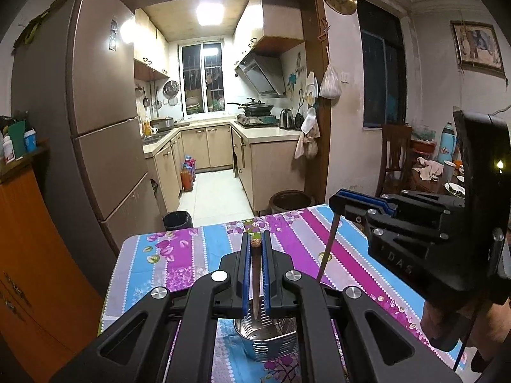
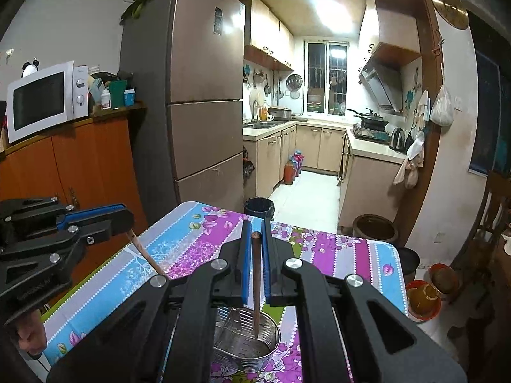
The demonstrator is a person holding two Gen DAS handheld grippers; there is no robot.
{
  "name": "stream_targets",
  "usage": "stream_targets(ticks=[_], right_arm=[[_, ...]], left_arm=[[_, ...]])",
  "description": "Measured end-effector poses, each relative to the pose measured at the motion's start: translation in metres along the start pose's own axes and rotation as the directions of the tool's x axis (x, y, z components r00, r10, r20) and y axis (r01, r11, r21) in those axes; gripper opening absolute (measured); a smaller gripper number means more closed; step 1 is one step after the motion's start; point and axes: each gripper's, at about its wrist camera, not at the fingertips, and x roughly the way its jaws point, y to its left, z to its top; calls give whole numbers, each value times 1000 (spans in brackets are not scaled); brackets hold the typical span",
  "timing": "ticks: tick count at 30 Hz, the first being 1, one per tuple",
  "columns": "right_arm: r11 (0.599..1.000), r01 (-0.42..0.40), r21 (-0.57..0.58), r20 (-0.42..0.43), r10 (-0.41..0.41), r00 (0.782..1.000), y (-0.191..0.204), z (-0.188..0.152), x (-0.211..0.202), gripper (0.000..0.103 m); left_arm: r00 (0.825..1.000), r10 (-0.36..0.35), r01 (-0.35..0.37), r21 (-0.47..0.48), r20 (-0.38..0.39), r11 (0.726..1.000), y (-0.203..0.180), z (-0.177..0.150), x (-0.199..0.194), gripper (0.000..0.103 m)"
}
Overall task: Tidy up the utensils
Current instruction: 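Lift both held chopsticks and carry them over the blue slotted holder, then open both tools to drop the chopsticks into the blue holder, then bring both open tools back over the remaining chopsticks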
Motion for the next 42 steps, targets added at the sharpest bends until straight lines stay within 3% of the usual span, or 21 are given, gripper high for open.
stream_targets(ticks=[8,10,12,14,18,22,26,29,31,34,36,39,42], right_arm=[[999,-24,25,-40,25,999,-5,-9,12,5],[999,-17,36,-40,18,999,-7,-11,11,6],[999,-16,45,-28,18,999,-9,-10,6,22],[999,-15,49,-6,15,1000,-10,-10,-2,32],[998,-16,54,30,15,999,-9,-9,-22,42],[998,-47,47,90,43,995,0,-15,-73,49],[994,-108,21,172,103,980,20,-49,-148,60],[990,-139,17,215,132,968,35,-87,-190,63],[991,-133,25,239,123,963,50,-125,-214,63],[990,-136,37,207,126,970,75,-184,-225,61],[988,-142,58,157,131,979,92,-219,-219,41],[984,-150,94,75,143,987,111,-267,-202,21],[984,-146,100,-4,148,989,130,-306,-182,19]], left_arm=[[998,-1,1,3,-60,1000,-4,-3,19,8],[998,3,-3,-1,-64,1000,-4,-4,22,15],[998,12,-13,-2,-56,1000,-4,-5,21,32],[999,25,-25,-3,-40,1000,-4,-6,18,36],[999,44,-44,-4,-12,999,-3,-4,7,42],[998,51,-51,13,41,999,-4,-14,-26,47],[982,95,-104,50,161,993,-2,-56,-91,65],[971,114,-125,41,211,991,3,-105,-135,71],[971,120,-127,21,206,992,9,-145,-158,72],[973,154,-160,20,172,987,8,-204,-173,72],[980,161,-163,9,115,987,8,-243,-169,72],[988,150,-149,-25,36,989,6,-295,-162,71],[993,119,-120,-47,-18,992,3,-339,-160,59]])
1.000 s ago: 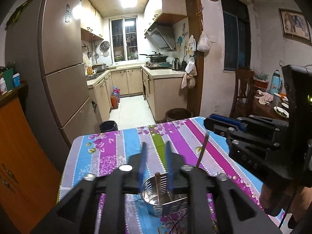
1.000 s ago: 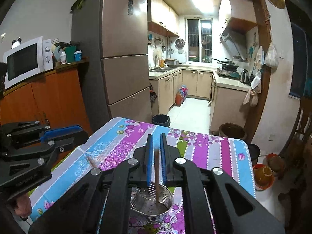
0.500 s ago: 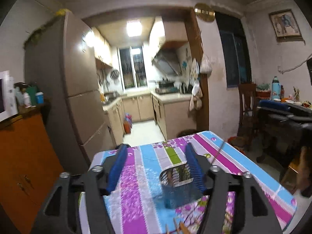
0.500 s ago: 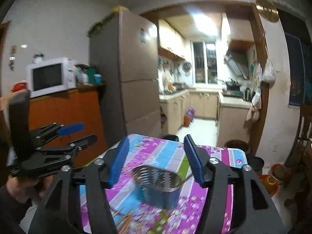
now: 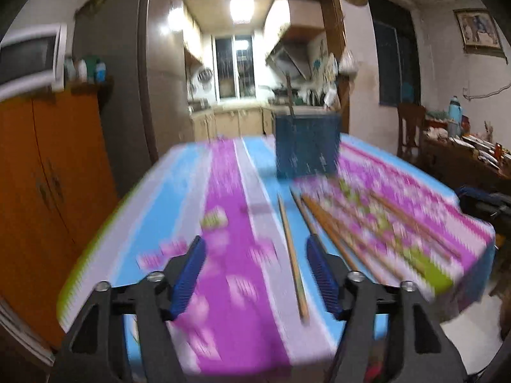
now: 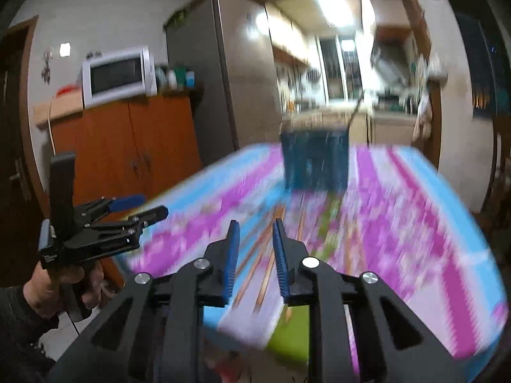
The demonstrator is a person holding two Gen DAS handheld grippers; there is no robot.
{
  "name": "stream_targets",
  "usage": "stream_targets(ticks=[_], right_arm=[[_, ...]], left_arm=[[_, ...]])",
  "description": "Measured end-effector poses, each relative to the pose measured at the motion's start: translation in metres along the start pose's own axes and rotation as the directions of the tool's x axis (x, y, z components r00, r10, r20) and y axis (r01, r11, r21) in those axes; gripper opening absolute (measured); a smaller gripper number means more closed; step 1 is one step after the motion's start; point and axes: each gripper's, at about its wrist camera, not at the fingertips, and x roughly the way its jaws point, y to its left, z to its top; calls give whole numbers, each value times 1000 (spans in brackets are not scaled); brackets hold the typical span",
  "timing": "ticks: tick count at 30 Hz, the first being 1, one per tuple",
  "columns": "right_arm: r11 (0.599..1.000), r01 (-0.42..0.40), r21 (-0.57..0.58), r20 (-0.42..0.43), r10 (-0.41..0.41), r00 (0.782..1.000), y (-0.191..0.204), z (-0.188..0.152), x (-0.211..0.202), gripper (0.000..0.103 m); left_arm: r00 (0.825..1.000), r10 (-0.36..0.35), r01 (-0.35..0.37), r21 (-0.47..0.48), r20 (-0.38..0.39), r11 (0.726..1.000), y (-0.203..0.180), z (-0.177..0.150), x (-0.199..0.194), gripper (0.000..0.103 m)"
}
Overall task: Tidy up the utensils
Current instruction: 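Bring both open tools back over the remaining chopsticks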
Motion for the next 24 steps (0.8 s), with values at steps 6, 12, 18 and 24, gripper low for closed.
stream_targets(ticks=[6,12,18,24], right_arm=[[999,43,-7,-65,-43,997,8,-39,33,19],[999,50,-15,-68,-51,996,6,-51,38,19],[997,67,-28,-73,-69,995,6,-49,43,19],[996,85,-34,-91,-87,992,5,-48,52,19]], left_arm=[[999,-41,41,5,-32,999,-13,-43,5,45],[997,-74,74,39,-10,996,-28,-54,5,36],[998,-60,61,47,-20,997,-34,-56,13,28],[997,-68,69,38,-29,997,-34,-57,18,25]])
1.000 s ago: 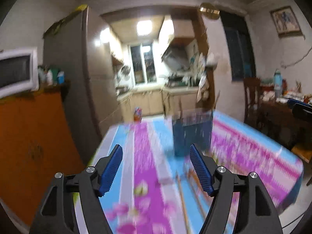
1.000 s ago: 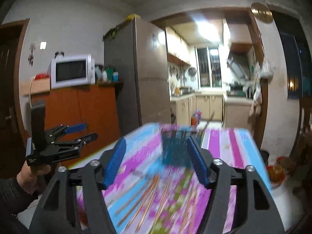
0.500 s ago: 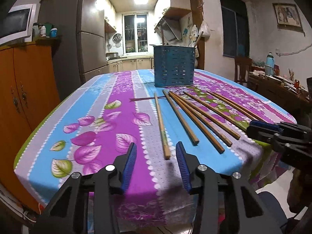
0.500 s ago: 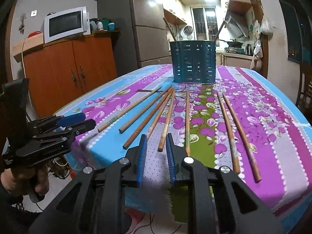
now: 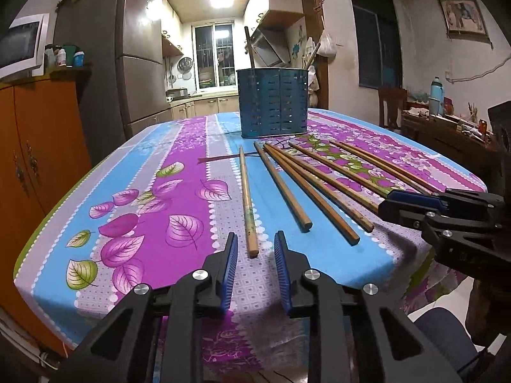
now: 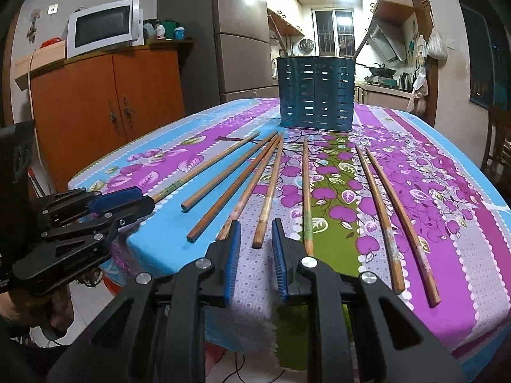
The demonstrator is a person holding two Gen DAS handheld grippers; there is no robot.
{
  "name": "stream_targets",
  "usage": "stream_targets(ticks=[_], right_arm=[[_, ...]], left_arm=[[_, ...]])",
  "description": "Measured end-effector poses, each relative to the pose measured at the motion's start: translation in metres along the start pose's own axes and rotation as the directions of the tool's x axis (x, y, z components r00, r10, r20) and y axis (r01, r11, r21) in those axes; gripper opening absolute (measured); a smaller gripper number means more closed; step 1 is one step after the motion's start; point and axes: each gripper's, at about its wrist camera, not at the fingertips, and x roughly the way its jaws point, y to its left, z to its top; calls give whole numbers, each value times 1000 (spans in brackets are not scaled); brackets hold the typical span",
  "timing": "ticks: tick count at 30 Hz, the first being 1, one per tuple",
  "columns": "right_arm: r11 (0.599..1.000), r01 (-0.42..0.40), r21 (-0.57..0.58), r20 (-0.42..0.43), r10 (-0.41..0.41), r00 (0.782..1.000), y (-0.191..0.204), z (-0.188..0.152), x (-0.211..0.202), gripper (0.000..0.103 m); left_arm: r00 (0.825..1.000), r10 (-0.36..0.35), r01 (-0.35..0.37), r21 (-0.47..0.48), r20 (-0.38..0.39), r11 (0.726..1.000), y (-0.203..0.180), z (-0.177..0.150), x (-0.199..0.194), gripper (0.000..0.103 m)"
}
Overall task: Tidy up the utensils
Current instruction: 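Bring both open tools back over the remaining chopsticks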
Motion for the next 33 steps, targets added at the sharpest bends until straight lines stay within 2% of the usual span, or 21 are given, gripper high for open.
stream_targets(ticks=[5,12,33], right_arm=[[1000,2,4,5,-2,1000,0,-1,3,19],[1000,4,4,4,-4,1000,1,-1,4,13],[999,26,-26,47,-25,999,4,-6,4,13]], left_arm=[[1000,5,-5,-5,6,1000,0,0,3,25],[1000,5,-6,4,14,1000,-2,-2,7,22],[996,32,-33,15,83,999,-8,-9,8,18]])
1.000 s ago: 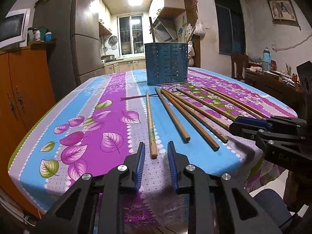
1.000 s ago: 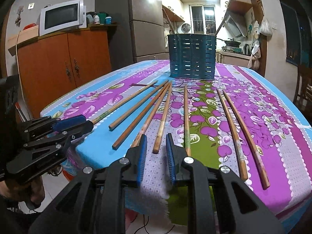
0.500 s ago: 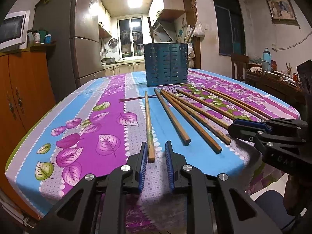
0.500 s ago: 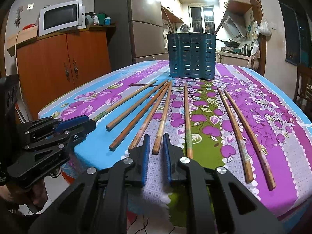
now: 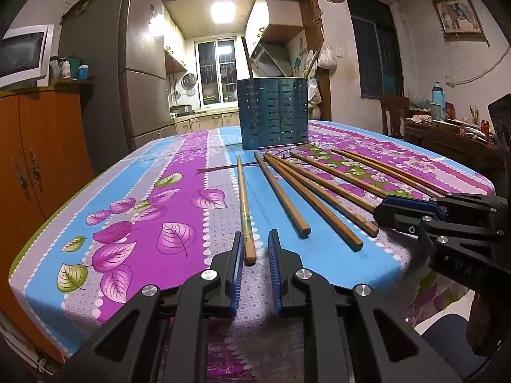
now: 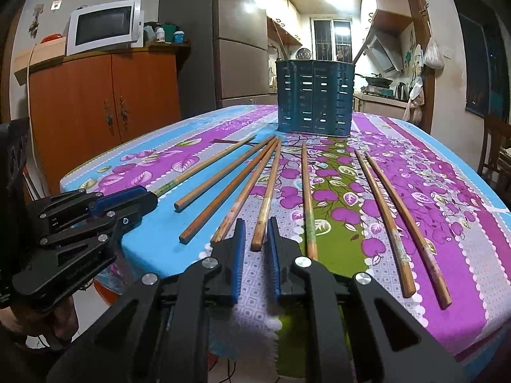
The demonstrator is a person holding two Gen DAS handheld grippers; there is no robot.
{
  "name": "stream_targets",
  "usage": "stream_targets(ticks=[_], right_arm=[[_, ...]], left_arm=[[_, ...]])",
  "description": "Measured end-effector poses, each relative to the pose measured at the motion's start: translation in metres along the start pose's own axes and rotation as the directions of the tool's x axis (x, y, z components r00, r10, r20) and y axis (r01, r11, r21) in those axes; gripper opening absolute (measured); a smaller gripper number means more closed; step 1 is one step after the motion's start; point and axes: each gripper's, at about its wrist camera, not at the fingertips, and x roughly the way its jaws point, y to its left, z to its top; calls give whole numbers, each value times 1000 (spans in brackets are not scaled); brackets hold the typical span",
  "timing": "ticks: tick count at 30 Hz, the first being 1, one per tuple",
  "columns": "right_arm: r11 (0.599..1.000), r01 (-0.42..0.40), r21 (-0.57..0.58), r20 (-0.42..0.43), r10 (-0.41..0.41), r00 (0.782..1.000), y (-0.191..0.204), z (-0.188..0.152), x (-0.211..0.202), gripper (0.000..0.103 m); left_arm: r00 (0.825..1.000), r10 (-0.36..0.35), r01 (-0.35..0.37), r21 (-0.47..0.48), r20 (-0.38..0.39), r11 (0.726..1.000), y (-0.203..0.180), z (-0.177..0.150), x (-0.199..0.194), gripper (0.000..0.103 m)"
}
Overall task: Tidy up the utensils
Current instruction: 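Bring both open tools back over the remaining chopsticks, then close the left tool on a chopstick while the right tool grasps another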
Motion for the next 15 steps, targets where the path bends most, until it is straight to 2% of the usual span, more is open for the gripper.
stream_targets(ticks=[8,10,11,15], right_arm=[[1000,1,17,13,-1,1000,0,-3,-1,12],[999,2,32,20,-2,1000,0,-3,-2,7],[999,2,41,25,-3,1000,-1,-4,-2,7],[998,4,57,35,-6,999,-2,-5,-2,6]], left_arm=[[1000,9,-9,-12,13,1000,-1,-3,-1,17],[1000,10,-10,-18,14,1000,-1,-3,-1,15],[1000,13,-12,-22,13,1000,0,-3,-2,11],[1000,17,-17,-22,14,1000,1,-3,-1,9]])
